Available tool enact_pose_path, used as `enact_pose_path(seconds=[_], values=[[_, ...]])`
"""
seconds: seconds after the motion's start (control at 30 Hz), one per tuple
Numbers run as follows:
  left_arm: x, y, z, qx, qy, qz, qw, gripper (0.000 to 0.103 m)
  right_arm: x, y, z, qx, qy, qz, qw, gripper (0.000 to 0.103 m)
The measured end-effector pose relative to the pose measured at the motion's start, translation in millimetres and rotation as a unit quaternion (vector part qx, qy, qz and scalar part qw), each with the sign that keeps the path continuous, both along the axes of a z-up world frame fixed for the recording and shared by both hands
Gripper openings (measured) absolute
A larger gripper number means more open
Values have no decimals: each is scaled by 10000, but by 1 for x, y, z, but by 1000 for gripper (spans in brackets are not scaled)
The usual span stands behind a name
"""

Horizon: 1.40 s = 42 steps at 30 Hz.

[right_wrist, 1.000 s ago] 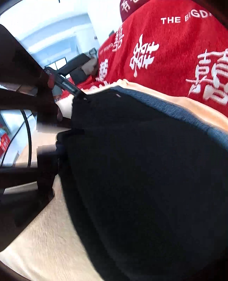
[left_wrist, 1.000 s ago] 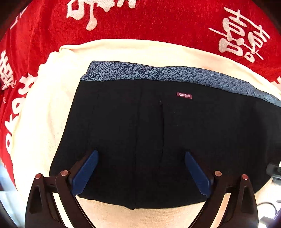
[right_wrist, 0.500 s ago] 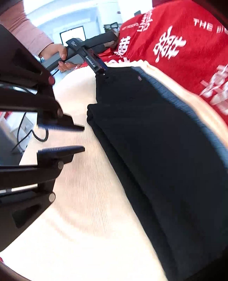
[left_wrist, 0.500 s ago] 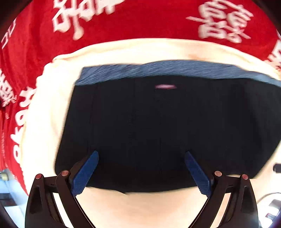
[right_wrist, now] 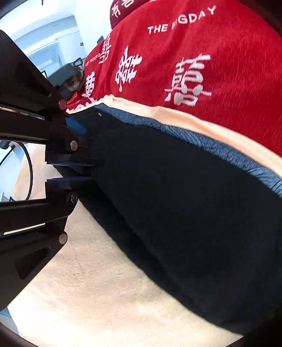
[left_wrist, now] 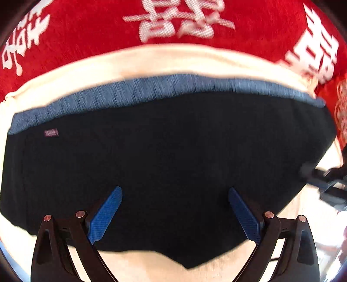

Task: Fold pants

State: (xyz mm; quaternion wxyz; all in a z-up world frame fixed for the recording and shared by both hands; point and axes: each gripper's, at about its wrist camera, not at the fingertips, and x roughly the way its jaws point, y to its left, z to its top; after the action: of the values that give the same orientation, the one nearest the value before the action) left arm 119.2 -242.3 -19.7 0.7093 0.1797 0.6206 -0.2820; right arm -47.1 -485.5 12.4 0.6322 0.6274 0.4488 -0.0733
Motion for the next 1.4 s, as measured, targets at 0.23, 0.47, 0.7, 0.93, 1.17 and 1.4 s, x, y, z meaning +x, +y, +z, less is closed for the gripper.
enact_pose_path(seconds=[0.23, 0.47, 0.7, 0.93, 1.17, 1.4], values=[[-18, 15, -1, -27, 26, 120, 9999, 100, -24, -3, -12, -292, 339, 427, 9981, 10], [6, -8, 35, -57, -358, 97, 9993, 100, -19, -25, 50, -1666, 474, 1204, 9775, 48], [84, -60, 32, -23, -713, 541, 9960, 100, 77, -46, 52, -2473, 154, 1989, 9482, 24], [132, -53, -12, 143, -734, 1059, 9916, 101, 119, -62, 15, -2909, 255, 2192, 9310, 18], [156, -27, -1, 376, -779, 1267, 9882, 103, 102, -130, 17, -3458, 1029, 1574, 9193, 20], [125, -37, 36, 368, -643, 825, 9938, 103, 52, -115, 45, -3157, 940, 1523, 9318, 36]])
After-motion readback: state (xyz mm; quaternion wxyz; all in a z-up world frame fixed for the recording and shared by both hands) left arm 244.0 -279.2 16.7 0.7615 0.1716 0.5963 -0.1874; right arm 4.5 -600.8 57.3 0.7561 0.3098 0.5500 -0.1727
